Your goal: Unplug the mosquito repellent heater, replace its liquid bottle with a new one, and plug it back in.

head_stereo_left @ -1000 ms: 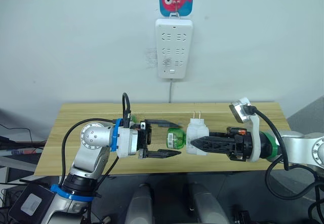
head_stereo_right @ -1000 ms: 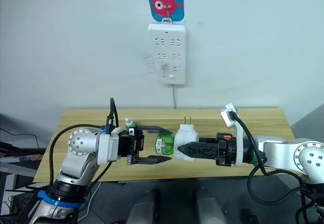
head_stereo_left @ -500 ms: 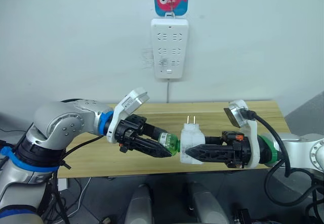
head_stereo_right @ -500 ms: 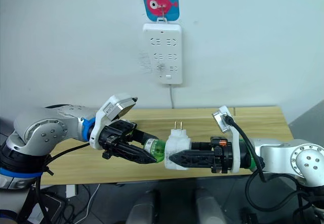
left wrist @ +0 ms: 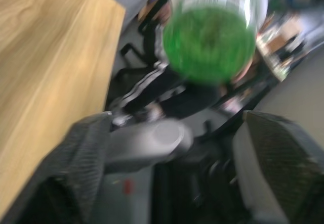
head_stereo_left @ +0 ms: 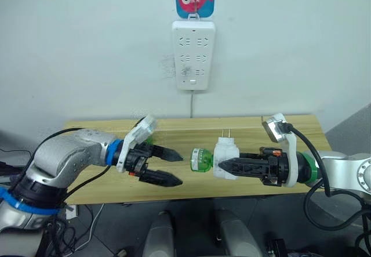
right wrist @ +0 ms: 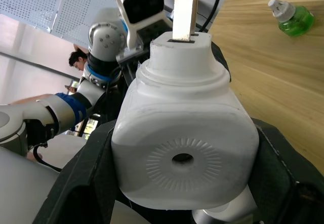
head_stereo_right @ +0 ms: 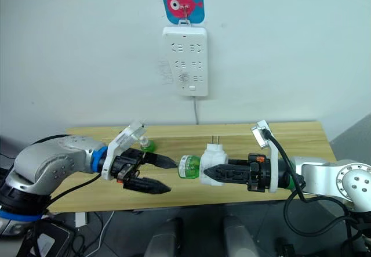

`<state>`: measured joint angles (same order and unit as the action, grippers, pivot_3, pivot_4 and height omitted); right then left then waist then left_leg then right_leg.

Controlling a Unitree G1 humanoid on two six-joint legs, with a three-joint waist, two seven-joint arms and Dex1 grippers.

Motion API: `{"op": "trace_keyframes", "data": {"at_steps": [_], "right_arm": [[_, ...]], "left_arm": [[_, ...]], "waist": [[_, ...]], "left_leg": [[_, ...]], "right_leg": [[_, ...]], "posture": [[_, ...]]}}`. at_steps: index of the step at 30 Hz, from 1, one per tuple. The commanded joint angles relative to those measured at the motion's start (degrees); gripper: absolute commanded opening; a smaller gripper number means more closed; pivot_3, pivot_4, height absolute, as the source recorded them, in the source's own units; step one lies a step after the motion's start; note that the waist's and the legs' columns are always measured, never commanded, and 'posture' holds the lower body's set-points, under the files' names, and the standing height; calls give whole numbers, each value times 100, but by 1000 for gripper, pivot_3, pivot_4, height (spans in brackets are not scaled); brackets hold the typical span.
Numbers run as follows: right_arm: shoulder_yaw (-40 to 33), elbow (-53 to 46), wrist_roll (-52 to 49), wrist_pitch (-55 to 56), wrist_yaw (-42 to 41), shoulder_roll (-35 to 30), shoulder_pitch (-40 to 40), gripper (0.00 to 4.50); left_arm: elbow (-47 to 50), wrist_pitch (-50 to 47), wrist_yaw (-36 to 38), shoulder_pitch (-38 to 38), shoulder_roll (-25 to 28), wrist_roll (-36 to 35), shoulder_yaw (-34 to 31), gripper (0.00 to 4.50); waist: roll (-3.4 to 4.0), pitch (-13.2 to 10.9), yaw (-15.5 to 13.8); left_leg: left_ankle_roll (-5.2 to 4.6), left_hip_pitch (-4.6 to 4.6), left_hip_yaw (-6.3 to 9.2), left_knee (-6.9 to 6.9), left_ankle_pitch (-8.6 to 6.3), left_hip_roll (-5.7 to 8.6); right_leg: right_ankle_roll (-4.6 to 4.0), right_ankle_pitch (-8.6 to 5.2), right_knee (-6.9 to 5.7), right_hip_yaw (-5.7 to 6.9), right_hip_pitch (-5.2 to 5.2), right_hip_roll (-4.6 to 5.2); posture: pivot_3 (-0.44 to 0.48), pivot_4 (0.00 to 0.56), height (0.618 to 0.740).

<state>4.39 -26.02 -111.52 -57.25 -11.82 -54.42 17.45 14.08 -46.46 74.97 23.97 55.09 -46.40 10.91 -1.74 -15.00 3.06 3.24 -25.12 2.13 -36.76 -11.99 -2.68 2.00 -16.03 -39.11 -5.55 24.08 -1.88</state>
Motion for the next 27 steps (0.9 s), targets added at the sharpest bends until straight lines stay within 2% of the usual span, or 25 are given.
{"op": "trace_keyframes", "data": {"at_steps": [1,4,6,10,14,21,24,27], "right_arm": [[-170,-139,-120,10,-42,-8,13,2998],[-178,-135,-100,3,-54,-9,9,2998],[-174,-137,-103,-3,-58,-12,9,2998],[-148,-117,-97,-26,-66,-7,52,2998],[-127,-92,-89,-37,-56,16,107,2998],[-112,-74,-80,-49,-19,63,162,2998],[-117,-80,-85,-42,-2,78,167,2998],[-125,-79,-86,-41,12,85,166,2998]], "left_arm": [[9,1706,281,-464,-136,976,-103,4500],[-292,3754,-66,-783,-980,1724,-433,4500],[-346,4852,-41,-884,-1537,1894,-604,4500],[-527,6201,105,-839,-2156,2072,-667,4500],[-582,6662,146,-703,-2468,2073,-549,4500],[-570,6734,-4,-504,-2716,2171,-342,4500],[-532,6607,-6,-505,-2688,2139,-317,3965],[-393,6444,-27,-469,-2630,2045,-338,3062]], "waist": [[0,0,-12],[2,1,-51],[0,1,-104],[0,2,-131],[0,2,-129],[0,2,-122],[0,2,-120],[0,2,-118]], "left_leg": [[0,0,-1,0,0,1],[0,1,-9,-1,0,-2],[0,-1,-12,-7,0,-2],[0,-8,-14,-14,0,2],[0,-7,-14,-15,0,8],[0,-7,-10,-17,0,6],[0,-6,-11,-18,0,5],[-1,-6,-10,-17,0,5]], "right_leg": [[0,0,0,0,-1,2],[-2,1,3,-6,-2,10],[-1,2,2,-4,-3,20],[3,7,5,-6,-3,19],[5,8,3,-5,-3,13],[5,10,1,-4,-4,5],[6,11,1,-5,-4,4],[5,11,0,-4,-4,3]], "posture": [[-27,241,740],[-27,239,740],[-27,236,740],[-28,233,740],[-28,233,740],[-37,229,740],[-37,229,740],[-38,230,740]]}}
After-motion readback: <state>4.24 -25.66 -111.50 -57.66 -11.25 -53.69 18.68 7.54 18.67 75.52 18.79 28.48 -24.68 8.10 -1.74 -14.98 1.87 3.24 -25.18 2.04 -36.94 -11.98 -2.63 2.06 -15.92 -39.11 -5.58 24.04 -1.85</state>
